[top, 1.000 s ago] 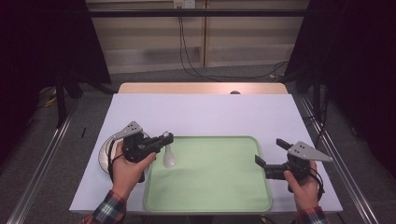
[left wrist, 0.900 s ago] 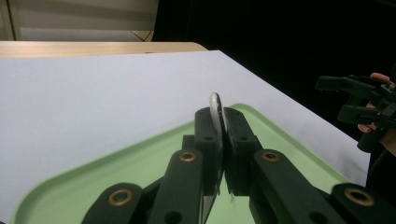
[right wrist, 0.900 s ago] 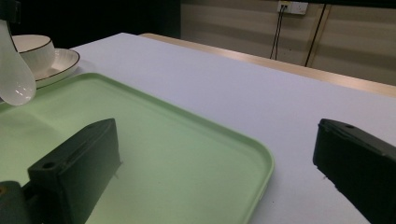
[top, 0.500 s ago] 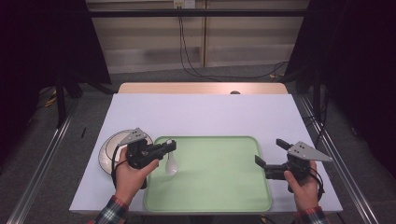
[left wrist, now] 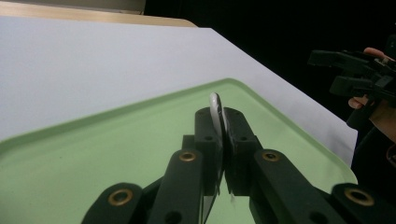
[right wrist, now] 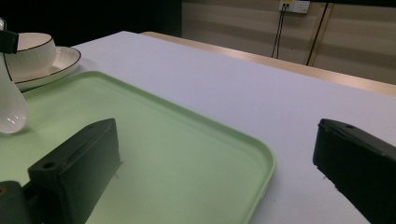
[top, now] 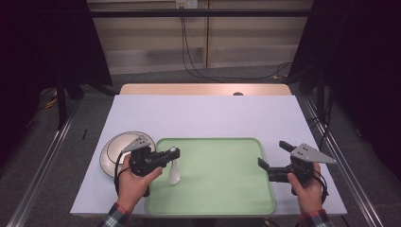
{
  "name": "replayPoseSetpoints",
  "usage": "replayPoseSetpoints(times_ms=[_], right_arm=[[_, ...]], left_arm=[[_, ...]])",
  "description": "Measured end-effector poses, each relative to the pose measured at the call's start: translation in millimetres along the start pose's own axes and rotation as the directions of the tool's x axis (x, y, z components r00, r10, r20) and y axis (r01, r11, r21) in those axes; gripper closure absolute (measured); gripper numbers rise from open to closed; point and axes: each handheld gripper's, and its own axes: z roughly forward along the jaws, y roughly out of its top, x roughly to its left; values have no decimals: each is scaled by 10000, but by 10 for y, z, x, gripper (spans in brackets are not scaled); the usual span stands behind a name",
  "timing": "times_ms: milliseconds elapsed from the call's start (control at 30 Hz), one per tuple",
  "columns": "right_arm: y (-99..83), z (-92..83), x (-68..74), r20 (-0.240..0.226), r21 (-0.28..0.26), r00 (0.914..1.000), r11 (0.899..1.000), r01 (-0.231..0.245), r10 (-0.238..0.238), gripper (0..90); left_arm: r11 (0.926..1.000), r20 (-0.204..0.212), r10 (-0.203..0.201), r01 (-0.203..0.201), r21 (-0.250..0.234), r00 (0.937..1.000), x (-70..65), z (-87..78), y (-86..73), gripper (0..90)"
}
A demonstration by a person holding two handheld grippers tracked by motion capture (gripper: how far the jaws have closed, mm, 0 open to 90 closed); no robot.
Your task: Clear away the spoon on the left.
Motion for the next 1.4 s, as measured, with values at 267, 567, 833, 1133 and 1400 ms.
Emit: replayPoseSetpoints(times_ms=[267,567,833,1133,1400], right_arm=[[0,-5,-2,-38,18,10000,10000,31,-31,2],[-1,1,3,-34,20,10000,10000,37,-37,2],[-4,3,-4,-29,51,10000,10000,51,-51,3],[-8,12,1,-66,57,10000,10000,51,-51,3],[-14,16,0,-140,118,9999,9999,77,-75,3]], left_arm=[[10000,110,-30,29,63,9999,-27,-1,-38,856],[9998,296,-178,174,120,9994,-46,-19,-68,856],[9988,485,-443,434,206,9978,-45,-17,-105,855],[9998,295,-171,169,64,9994,20,25,-116,840],[10000,-166,91,-91,-19,9998,119,94,-152,796]])
